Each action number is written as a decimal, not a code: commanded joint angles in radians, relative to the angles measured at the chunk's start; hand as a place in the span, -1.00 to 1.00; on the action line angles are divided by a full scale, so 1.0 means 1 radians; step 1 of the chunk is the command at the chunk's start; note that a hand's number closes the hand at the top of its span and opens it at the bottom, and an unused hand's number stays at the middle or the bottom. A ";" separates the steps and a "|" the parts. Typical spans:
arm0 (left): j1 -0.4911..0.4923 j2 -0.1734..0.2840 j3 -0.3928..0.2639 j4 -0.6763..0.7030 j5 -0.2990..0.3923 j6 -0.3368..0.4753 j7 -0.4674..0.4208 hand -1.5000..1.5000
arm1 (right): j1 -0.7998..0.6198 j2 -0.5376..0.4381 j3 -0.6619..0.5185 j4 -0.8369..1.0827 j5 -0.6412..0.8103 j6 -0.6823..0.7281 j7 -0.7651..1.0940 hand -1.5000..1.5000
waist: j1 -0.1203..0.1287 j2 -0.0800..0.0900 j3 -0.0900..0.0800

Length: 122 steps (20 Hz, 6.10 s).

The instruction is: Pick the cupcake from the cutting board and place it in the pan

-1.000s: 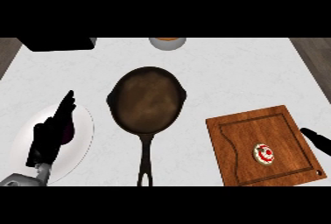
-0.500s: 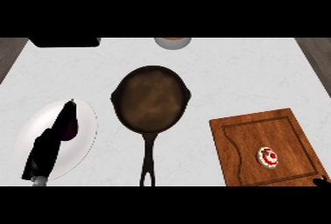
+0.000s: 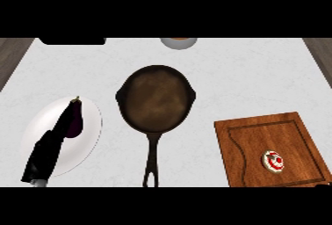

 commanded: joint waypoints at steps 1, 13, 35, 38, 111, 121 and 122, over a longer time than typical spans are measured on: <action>0.048 -0.036 -0.022 0.003 -0.032 0.010 -0.047 0.00 | -0.140 -0.085 0.016 -0.050 -0.016 0.062 0.259 -1.00 | 0.019 0.003 0.001; -0.008 -0.039 0.012 -0.007 -0.050 -0.026 0.028 0.00 | -0.428 -0.095 0.189 0.198 -0.153 0.240 0.375 -1.00 | 0.025 0.005 0.002; -0.018 -0.076 0.041 0.009 -0.085 -0.060 0.026 0.00 | -0.736 -0.030 0.472 0.465 -0.269 0.306 0.534 -1.00 | 0.019 0.004 0.001; 0.063 -0.064 0.049 -0.043 -0.082 -0.061 0.002 0.00 | -0.648 -0.013 0.523 0.450 -0.233 0.252 0.478 -1.00 | 0.011 -0.002 0.002; -0.006 -0.191 0.152 -0.028 -0.208 -0.162 0.063 0.00 | -1.462 0.710 0.541 1.195 0.543 0.226 -0.563 1.00 | 0.031 0.007 0.003; -0.055 -0.174 0.172 -0.017 -0.184 -0.223 0.078 0.00 | -1.566 0.865 0.574 1.638 0.515 0.137 -0.720 1.00 | 0.087 0.024 0.003; -0.046 -0.197 0.144 -0.010 -0.213 -0.204 0.064 0.00 | -1.591 0.866 0.554 1.700 0.532 0.172 -0.748 1.00 | 0.077 0.024 0.003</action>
